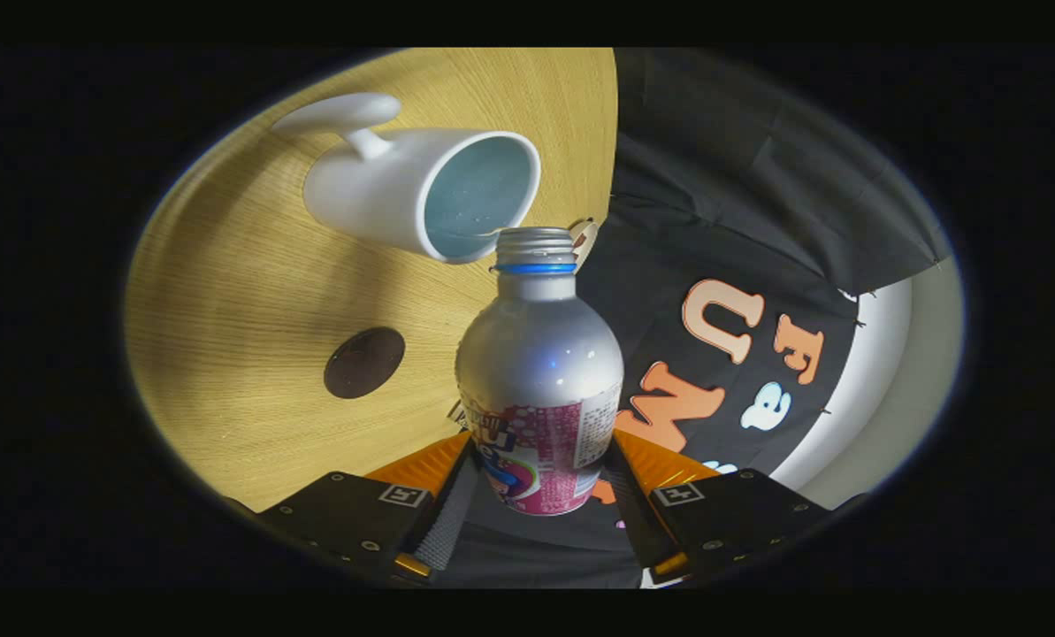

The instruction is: Take the bottle from table, then pour the juice into the cup, finally place the bottle on the coaster

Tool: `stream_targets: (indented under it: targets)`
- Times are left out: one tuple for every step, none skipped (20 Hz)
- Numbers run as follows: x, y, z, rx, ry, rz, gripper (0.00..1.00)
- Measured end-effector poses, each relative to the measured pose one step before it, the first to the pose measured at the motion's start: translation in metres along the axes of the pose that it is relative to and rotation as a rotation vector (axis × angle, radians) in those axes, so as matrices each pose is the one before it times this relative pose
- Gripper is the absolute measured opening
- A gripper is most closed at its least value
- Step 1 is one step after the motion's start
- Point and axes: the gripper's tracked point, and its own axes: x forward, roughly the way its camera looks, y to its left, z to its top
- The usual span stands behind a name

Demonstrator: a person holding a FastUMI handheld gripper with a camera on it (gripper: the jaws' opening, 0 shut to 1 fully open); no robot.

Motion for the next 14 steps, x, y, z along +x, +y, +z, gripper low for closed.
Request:
stream_targets:
  targets:
    - [-0.00013,0.00033,-0.00004,-0.00083,-0.00091,0.00183,0.77]
    - [-0.00003,-0.00119,-0.00058,-0.00616,-0.00034,-0.00359,0.77]
    - [0.00039,-0.00136,-0.00107,-0.00579,0.00400,-0.00108,0.77]
    - [-0.00049,-0.00064,-0.00079,-0.00449,0.00185,-0.00353,0.77]
    - [0.00012,-0.00133,0.00006,-0.00281,0.00114,-0.00400,0.77]
    - [0.00045,-0.00012,0.00036,-0.00299,-0.00080,-0.00171,0.77]
    - [-0.00045,-0.00028,0.00136,-0.00409,-0.00302,-0.00125,0.77]
    - [0.00034,-0.00058,0.00085,-0.00392,-0.00171,-0.00170,0.77]
    - [-0.00012,0.00032,0.00104,0.00242,-0.00336,-0.00054,0.77]
    - [0.00098,0.00097,-0.00105,0.00761,0.00056,-0.00005,0.77]
    - [-0.00005,-0.00037,-0.00075,0.00706,-0.00028,-0.00116,0.77]
    - [0.00061,0.00008,-0.00074,0.00951,0.00129,-0.00137,0.77]
    - [-0.00062,0.00116,-0.00039,0.01030,0.00057,0.00076,0.77]
    - [0.00061,-0.00078,0.00044,0.00940,-0.00320,-0.00588,0.77]
